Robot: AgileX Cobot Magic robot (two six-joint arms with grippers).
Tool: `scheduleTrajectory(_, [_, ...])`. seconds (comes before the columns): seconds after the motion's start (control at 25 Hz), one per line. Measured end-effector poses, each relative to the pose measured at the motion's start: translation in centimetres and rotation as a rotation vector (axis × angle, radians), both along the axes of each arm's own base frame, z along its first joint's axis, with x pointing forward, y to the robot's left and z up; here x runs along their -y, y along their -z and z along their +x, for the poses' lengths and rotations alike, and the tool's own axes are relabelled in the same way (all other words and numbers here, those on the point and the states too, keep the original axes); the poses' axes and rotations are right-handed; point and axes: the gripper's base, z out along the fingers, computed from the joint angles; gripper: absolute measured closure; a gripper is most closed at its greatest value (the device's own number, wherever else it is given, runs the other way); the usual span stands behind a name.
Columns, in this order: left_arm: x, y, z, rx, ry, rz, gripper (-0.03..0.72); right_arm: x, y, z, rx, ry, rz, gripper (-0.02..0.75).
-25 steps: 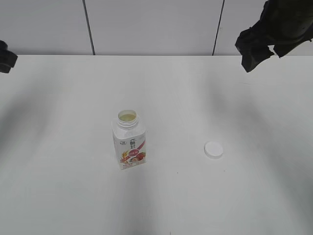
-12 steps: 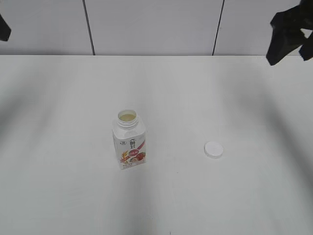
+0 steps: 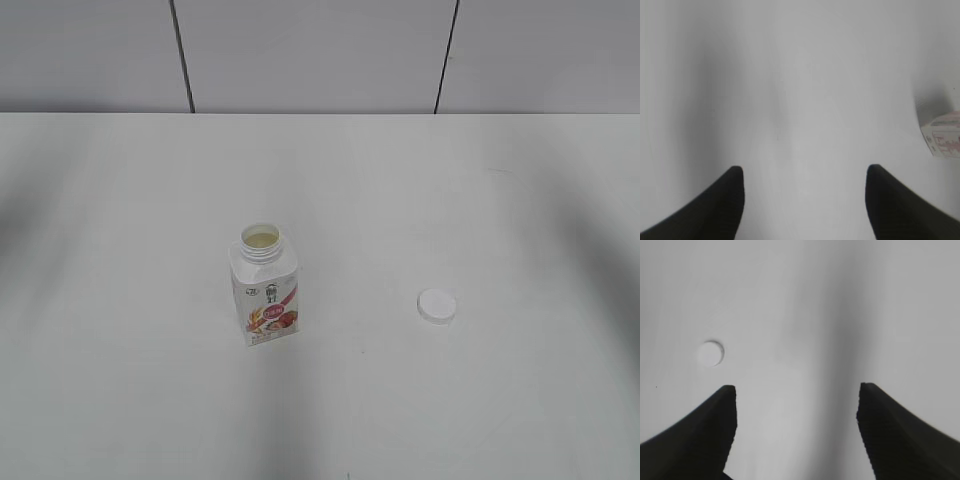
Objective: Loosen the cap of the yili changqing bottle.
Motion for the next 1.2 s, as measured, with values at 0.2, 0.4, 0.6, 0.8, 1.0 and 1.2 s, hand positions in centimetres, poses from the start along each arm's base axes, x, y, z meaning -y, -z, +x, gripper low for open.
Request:
scheduleTrajectory(0.2, [0.3, 2.0, -2.1, -0.031, -0.006, -0.02, 0.22, 0.3, -0.2, -5.1, 0.024, 0.003, 0.001, 0.143])
scheduleTrajectory(0.4, [0.6, 3.3, -6.5, 0.05, -0.018, -0.011, 0.22, 0.5, 0.9, -9.9, 0.079, 0.009, 0.004, 0.143])
scheduleTrajectory(0.6, [1.1, 4.5, -11.6, 0.104, -0.02, -0.006, 0.22, 0.7, 3.0, -13.8, 0.101, 0.013, 0.005, 0.148])
scheduleTrajectory(0.8, [1.5, 5.3, -16.3, 0.188, -0.018, 0.002, 0.22, 0.9, 4.7, -18.1, 0.169, 0.015, 0.009, 0.178])
scheduleTrajectory(1.0, [1.9, 6.6, -18.7, 0.169, -0.012, -0.017, 0.22, 1.0, 6.1, -20.9, 0.207, 0.021, 0.017, 0.21])
scheduleTrajectory(1.2, [2.2, 7.2, -19.9, 0.163, -0.011, -0.04, 0.22, 1.0, 6.4, -22.9, 0.247, 0.018, 0.019, 0.234])
